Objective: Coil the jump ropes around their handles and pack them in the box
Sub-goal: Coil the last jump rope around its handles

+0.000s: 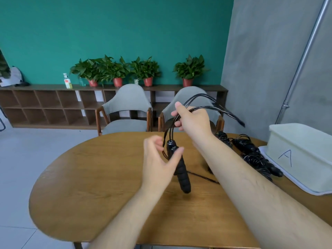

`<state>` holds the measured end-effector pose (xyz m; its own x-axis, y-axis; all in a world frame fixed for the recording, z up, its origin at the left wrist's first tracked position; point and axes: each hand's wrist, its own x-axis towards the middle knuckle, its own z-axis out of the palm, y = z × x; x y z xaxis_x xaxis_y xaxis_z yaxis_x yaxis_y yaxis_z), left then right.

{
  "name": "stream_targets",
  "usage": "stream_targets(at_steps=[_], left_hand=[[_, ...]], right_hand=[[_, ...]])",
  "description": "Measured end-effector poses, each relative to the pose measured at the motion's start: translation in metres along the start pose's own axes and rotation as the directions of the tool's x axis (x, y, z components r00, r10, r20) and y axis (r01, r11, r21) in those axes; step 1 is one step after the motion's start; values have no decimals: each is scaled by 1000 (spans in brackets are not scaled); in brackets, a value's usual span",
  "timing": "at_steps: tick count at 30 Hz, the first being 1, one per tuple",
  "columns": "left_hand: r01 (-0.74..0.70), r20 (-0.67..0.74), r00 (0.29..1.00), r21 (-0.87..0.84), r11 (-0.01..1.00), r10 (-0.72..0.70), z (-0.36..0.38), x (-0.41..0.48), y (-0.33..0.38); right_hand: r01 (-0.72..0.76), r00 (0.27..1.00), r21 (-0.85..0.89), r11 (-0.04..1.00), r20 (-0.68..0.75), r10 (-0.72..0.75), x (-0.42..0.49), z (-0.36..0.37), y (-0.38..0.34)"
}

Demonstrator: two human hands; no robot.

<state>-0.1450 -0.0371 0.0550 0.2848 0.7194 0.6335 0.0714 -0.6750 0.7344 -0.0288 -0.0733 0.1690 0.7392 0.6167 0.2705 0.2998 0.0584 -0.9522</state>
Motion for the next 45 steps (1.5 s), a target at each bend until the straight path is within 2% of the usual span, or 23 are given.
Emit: stream_targets(at_steps=[3, 6, 9, 11, 13, 15, 17, 19, 23, 25, 27, 28, 30, 31, 32, 33, 34, 35, 37, 39, 40, 42, 45], left_hand=[[191, 92, 978, -55, 980, -185, 19, -22, -3], [275, 111, 957, -55, 960, -268, 26, -20, -9], [434, 275, 883, -166, 885, -382, 25, -13, -12], [502, 426, 815, -182, 845, -393, 23, -10, -18], [607, 571, 713, -212, 766, -407, 25, -8, -22], [672, 641, 646, -220, 707, -414, 26, -6, -21], [686, 668, 629, -237, 687, -397, 29, -5, -20], [678, 646, 645, -239, 695, -408, 26, 0, -19], [489, 503, 763, -41, 871, -405, 11, 25, -27], [388, 424, 824, 59, 920, -375, 1, 41, -30], [300, 336, 875, 186, 935, -348, -12, 60, -30], [246, 303, 896, 274, 930, -326, -19, 71, -29], [100, 265, 932, 467, 879, -247, -36, 91, -26], [12, 262, 946, 556, 831, -189, -44, 100, -24], [-74, 271, 954, 630, 773, -129, -51, 108, -22], [-148, 288, 955, 680, 718, -76, -56, 114, -21], [-203, 306, 951, 710, 674, -37, -60, 119, -18], [-245, 325, 946, 726, 642, -6, -63, 123, -16], [-305, 361, 932, 740, 599, 30, -66, 127, -10], [-340, 389, 920, 733, 589, 47, -64, 126, -6], [-350, 398, 916, 725, 593, 54, -62, 125, -3], [-375, 411, 908, 713, 593, 80, -58, 122, 1], [-423, 437, 892, 711, 561, 119, -58, 121, 4]], right_hand=[[-65, 998, 121, 990, 7, 64, -10, 4, -8], [-59, 998, 153, 986, 38, 54, -19, 6, -8], [-54, 998, 165, 985, 37, 48, -17, -3, -7], [-62, 998, 180, 982, 38, 56, -12, -13, -5], [-68, 997, 199, 978, 43, 61, -7, -21, -3], [-69, 997, 201, 977, 60, 58, -2, -25, 0], [-52, 997, 161, 986, 64, 42, 6, -29, 5], [-36, 998, 73, 997, 54, 32, 11, -36, 10], [-36, 997, -105, 994, 67, 43, 16, -54, 26], [-54, 996, -183, 982, 66, 67, 16, -58, 38], [-143, 983, -247, 958, 74, 166, 17, -59, 47], [-231, 959, -299, 926, 91, 268, 17, -60, 50], [-351, 850, -524, 776, 170, 499, 13, -65, 50], [-324, 795, -661, 677, 198, 574, 9, -67, 48], [-230, 786, -788, 572, 196, 586, 5, -68, 43], [-107, 833, -878, 466, 177, 525, 2, -66, 38], [-1, 909, -929, 371, 154, 388, 0, -62, 33], [84, 968, -935, 346, 160, 195, 1, -58, 28], [284, 957, -816, 504, 269, -105, 2, -46, 21], [455, 872, -595, 663, 449, -195, 1, -34, 14], [486, 836, -494, 721, 504, -218, 3, -28, 15], [518, 794, -372, 770, 543, -271, 4, -18, 18], [515, 801, -331, 791, 514, -307, 4, -11, 23]])
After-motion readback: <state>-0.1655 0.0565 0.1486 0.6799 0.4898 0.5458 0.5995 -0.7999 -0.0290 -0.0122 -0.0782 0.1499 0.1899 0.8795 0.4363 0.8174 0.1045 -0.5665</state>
